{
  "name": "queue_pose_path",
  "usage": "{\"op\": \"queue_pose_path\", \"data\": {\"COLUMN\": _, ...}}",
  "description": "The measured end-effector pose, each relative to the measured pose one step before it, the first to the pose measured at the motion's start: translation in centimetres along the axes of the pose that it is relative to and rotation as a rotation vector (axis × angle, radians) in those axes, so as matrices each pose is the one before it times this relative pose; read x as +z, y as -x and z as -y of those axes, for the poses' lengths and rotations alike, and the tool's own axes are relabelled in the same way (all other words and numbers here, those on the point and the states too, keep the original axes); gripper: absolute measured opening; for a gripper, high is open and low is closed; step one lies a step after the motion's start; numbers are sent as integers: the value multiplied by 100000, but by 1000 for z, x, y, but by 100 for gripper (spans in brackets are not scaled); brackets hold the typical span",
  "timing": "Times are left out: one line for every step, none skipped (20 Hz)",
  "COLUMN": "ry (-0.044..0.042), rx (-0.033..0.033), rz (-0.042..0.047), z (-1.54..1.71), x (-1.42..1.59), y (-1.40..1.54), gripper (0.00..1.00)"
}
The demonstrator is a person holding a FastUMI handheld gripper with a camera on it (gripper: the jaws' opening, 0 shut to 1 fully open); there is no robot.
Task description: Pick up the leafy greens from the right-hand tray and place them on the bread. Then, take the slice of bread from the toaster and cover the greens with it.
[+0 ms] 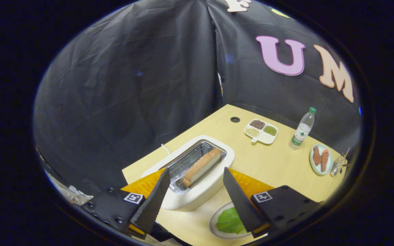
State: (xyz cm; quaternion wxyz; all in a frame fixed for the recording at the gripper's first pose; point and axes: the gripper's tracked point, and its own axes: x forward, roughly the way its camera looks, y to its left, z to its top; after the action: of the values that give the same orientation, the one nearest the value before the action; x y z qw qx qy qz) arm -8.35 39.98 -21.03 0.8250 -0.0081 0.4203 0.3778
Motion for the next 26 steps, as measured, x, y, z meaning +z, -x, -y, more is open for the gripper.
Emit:
{"op": "queue_pose_path", "data": {"ry": -616, "rx": 13, "rz": -543, "z": -186, "x": -39, "y": -533, "gripper": 100}}
{"op": "queue_pose_path", "data": {"ry": -881, "rx": -523, "rz": -590, "z": -50, "x": 101, "y": -685, "gripper": 100}}
{"op": "queue_pose_path", "data": {"ry": -960, "rx": -366, "rz": -474, "z": 48, "x": 22, "y": -434, "gripper": 100}}
{"op": "queue_pose_path", "data": {"ry": -1046, "rx": -317, "rz": -376, "z": -68, "x": 93, "y": -486, "gripper": 99}}
{"op": "queue_pose_path", "data": {"ry": -640, "rx": -539, "rz": -650, "z": 38, "x": 30, "y": -394, "gripper": 99}}
{"op": "queue_pose_path", "data": {"ry": -687, "rx": -888, "rz": -623, "z": 134, "x": 42, "y": -367, "gripper": 95}}
{"op": "queue_pose_path", "data": {"ry": -637, "rx": -750, "rz": -751, "z": 78, "x": -145, "y": -373, "gripper": 90}}
{"op": "queue_pose_path", "data": {"ry": -698, "rx": -221, "rz": -804, "z": 190, "x": -39, "y": -320, "gripper": 86}}
{"op": "queue_pose_path", "data": {"ry": -1027, "rx": -101, "rz": -933, "z": 47, "x": -79, "y": -460, "gripper": 82}}
{"op": "queue_pose_path", "data": {"ry": -698, "rx": -299, "rz": -906, "z": 38, "x": -91, "y": -296, "gripper": 78}}
{"op": "queue_pose_path", "data": {"ry": -459, "rx": -497, "rz": -643, "z": 162, "x": -89, "y": -310, "gripper": 74}}
{"op": "queue_pose_path", "data": {"ry": -315, "rx": -556, "rz": -749, "z": 40, "x": -19, "y": -111, "gripper": 70}}
{"op": "queue_pose_path", "data": {"ry": -376, "rx": -226, "rz": -828, "z": -66, "x": -226, "y": 20, "gripper": 66}}
{"op": "queue_pose_path", "data": {"ry": -712, "rx": 596, "rz": -231, "z": 30, "x": 24, "y": -260, "gripper": 61}}
{"op": "queue_pose_path", "data": {"ry": -519, "rx": 526, "rz": -398, "z": -169, "x": -65, "y": -145, "gripper": 55}}
{"op": "queue_pose_path", "data": {"ry": -336, "rx": 616, "rz": -312, "z": -285, "x": 20, "y": 199, "gripper": 50}}
{"op": "queue_pose_path", "data": {"ry": -135, "rx": -55, "rz": -645, "z": -1, "x": -69, "y": 110, "gripper": 45}}
{"op": "queue_pose_path", "data": {"ry": -303, "rx": 328, "rz": -485, "z": -177, "x": -3, "y": 2, "gripper": 39}}
{"op": "queue_pose_path", "data": {"ry": -283, "rx": 276, "rz": -910, "z": -125, "x": -139, "y": 69, "gripper": 34}}
{"op": "queue_pose_path", "data": {"ry": 190, "rx": -178, "rz": -788, "z": 68, "x": -89, "y": 0, "gripper": 29}}
{"op": "queue_pose_path", "data": {"ry": -1100, "rx": -966, "rz": 848, "z": 390, "x": 188, "y": -374, "gripper": 23}}
{"op": "queue_pose_path", "data": {"ry": -690, "rx": 1102, "rz": -1860, "z": -157, "x": -367, "y": 172, "gripper": 18}}
{"op": "queue_pose_path", "data": {"ry": -701, "rx": -1044, "rz": 1261, "z": 128, "x": 585, "y": 716, "gripper": 13}}
{"op": "queue_pose_path", "data": {"ry": -133, "rx": 1254, "rz": -321, "z": -139, "x": -99, "y": 227, "gripper": 10}}
{"op": "queue_pose_path", "data": {"ry": 238, "rx": -130, "rz": 668, "z": -43, "x": 28, "y": -319, "gripper": 7}}
{"op": "queue_pose_path", "data": {"ry": 235, "rx": 580, "rz": 288, "z": -114, "x": 205, "y": 203, "gripper": 7}}
